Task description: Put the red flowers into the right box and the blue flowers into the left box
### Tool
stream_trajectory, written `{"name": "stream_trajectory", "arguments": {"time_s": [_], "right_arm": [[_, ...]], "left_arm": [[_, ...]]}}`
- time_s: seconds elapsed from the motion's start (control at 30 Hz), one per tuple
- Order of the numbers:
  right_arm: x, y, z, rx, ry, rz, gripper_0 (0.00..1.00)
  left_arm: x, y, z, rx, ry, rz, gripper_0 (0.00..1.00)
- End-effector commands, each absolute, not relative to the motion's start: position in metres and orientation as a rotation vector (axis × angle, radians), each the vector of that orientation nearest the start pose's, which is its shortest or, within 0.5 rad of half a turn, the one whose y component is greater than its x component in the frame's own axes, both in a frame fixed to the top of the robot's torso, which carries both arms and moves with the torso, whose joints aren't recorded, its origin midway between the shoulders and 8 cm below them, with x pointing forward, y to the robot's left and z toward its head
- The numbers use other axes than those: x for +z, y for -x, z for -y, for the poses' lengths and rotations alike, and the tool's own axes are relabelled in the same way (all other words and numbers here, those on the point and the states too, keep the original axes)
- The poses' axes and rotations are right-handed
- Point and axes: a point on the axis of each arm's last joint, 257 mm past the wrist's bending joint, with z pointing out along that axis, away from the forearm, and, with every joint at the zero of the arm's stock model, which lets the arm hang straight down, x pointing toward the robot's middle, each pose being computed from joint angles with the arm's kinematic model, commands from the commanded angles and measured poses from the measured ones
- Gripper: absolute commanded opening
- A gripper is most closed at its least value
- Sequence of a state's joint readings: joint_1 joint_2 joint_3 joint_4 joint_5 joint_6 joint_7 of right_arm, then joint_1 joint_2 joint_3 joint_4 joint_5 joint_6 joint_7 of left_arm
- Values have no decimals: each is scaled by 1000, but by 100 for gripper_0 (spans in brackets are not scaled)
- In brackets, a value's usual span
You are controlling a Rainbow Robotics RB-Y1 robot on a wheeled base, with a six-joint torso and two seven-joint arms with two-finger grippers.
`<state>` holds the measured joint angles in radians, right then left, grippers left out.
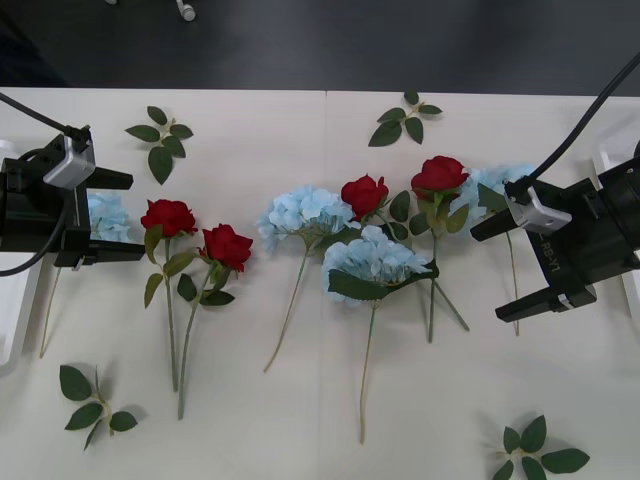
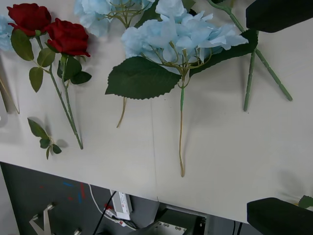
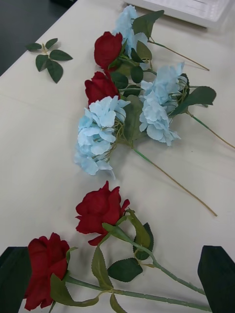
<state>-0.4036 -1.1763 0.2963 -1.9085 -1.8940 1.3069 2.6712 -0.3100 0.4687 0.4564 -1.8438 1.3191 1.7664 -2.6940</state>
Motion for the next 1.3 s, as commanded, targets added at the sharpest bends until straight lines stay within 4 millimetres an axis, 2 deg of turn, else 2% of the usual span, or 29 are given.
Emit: {"name": "stream_trajectory", "arguments": {"time_s": [0.03,0.23,0.4,0.47,0.7,0.83,0.97,1.1,1.2,1.3], "right_arm": [[-180,-326,180,668,1836,-1712,100],[-169,-333,178,665,1790,-1707,100],[-157,-337,172,659,1778,-1678,100],[-149,-344,168,651,1731,-1686,100],[-128,-371,167,715,1343,-2039,100],[-124,-387,181,673,1070,-2289,100],[-126,-394,192,628,843,-2459,100],[-136,-398,203,571,575,-2600,100],[-144,-399,208,531,436,-2669,100],[-152,-401,209,482,346,-2716,100]], "left_arm": [[-158,-407,-237,-437,-1385,-1776,100],[-160,-407,-252,-398,-1399,-1810,100],[-165,-411,-284,-289,-1410,-1889,100],[-170,-411,-299,-272,-1348,-1978,100],[-189,-403,-337,-277,-1096,-2177,100],[-204,-395,-363,-260,-940,-2279,100],[-219,-390,-381,-226,-829,-2340,100],[-234,-393,-407,-120,-756,-2388,100],[-244,-397,-422,-86,-707,-2415,100],[-252,-404,-428,-86,-667,-2419,100]]}}
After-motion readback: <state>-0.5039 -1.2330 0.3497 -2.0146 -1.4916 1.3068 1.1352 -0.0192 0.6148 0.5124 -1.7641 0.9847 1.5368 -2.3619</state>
